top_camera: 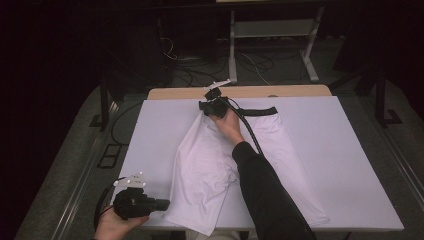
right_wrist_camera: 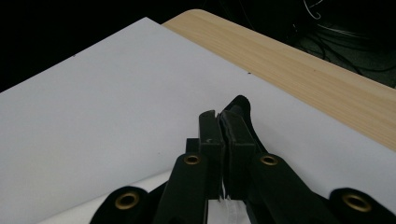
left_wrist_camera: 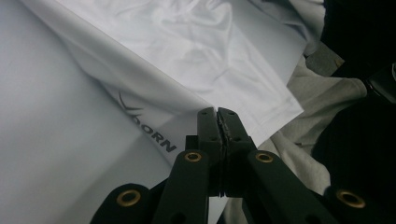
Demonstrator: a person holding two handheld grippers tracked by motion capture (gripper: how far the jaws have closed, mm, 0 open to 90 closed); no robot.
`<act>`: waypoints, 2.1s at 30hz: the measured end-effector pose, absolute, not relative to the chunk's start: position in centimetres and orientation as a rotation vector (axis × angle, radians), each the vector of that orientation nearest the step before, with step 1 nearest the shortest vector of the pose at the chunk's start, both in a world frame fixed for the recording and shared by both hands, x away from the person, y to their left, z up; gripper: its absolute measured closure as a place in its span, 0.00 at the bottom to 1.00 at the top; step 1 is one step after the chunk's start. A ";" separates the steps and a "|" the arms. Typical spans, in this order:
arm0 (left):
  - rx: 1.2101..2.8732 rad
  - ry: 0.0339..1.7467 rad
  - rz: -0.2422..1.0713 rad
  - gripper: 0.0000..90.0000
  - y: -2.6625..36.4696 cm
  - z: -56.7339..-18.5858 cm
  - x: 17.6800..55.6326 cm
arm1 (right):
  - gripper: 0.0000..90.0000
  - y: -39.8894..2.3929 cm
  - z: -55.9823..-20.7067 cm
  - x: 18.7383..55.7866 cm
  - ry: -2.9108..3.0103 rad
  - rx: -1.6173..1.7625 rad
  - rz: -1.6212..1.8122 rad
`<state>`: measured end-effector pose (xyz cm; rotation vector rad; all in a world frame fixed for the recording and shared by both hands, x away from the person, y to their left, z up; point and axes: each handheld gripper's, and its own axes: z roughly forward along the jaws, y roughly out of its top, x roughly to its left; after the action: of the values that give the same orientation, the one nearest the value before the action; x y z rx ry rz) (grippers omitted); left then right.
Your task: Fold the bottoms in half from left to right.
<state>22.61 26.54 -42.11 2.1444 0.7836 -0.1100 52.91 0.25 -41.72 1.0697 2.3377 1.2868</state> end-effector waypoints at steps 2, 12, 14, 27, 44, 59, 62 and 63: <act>2.140 0.765 -0.113 0.97 26.0 -41.8 22.7 | 0.96 -0.1 -41.5 52.9 2.338 1.072 1.288; 2.149 0.662 -0.130 0.97 23.6 -40.8 22.7 | 0.96 -1.6 -40.6 53.0 2.328 1.071 1.281; 2.152 0.649 -0.137 0.97 23.2 -40.7 22.7 | 0.96 -1.9 -40.3 53.0 2.328 1.076 1.280; 2.134 0.542 -0.168 0.97 20.5 -39.6 22.6 | 0.96 -4.2 -39.0 53.3 2.306 1.096 1.264; 2.140 0.423 -0.195 0.97 16.3 -39.0 23.0 | 0.96 -7.6 -38.4 53.2 2.271 1.140 1.285; 2.147 0.340 -0.241 0.97 12.4 -39.3 23.5 | 0.96 -11.3 -38.4 52.8 2.244 1.187 1.290; 2.146 0.318 -0.251 0.97 11.6 -39.3 23.4 | 0.96 -12.0 -38.5 52.7 2.243 1.191 1.286; 2.151 0.316 -0.253 0.97 11.3 -39.2 23.3 | 0.96 -12.2 -38.5 52.7 2.243 1.194 1.285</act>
<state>23.29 11.33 -39.23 2.1512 0.3159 -0.2535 52.70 -12.16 -38.52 1.1935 2.2429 1.2854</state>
